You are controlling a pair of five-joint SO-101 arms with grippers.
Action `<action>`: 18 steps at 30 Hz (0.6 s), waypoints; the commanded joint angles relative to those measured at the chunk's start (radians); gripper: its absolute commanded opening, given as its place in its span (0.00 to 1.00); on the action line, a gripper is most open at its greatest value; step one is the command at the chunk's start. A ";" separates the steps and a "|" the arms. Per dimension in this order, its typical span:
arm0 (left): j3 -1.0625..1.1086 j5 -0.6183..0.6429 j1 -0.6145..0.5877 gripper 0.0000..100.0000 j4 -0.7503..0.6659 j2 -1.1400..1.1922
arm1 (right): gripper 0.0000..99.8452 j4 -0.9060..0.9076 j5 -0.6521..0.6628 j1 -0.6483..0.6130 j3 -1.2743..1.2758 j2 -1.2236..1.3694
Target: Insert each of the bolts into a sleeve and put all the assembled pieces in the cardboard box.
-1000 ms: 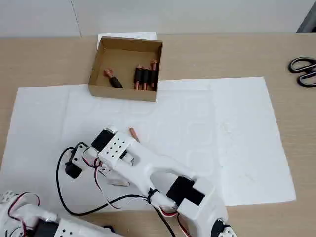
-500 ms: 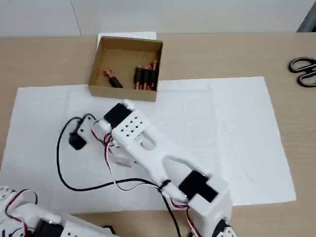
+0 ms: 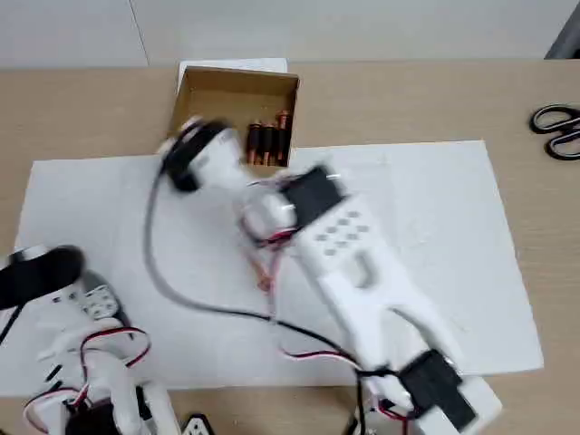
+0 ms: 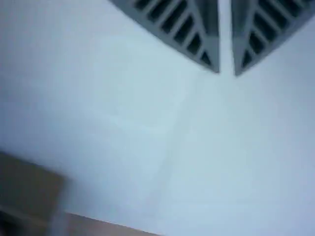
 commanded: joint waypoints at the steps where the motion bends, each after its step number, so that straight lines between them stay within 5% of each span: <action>1: -0.030 -0.003 0.186 0.01 0.006 0.003 | 0.01 -0.002 -0.084 0.124 -0.046 -0.153; 6: -0.033 -0.058 0.338 0.01 -0.002 0.167 | 0.01 -0.002 -0.144 0.191 -0.043 -0.265; 18: -0.472 -0.089 0.344 0.01 -0.017 0.760 | 0.00 -0.208 -0.140 0.196 0.387 -0.570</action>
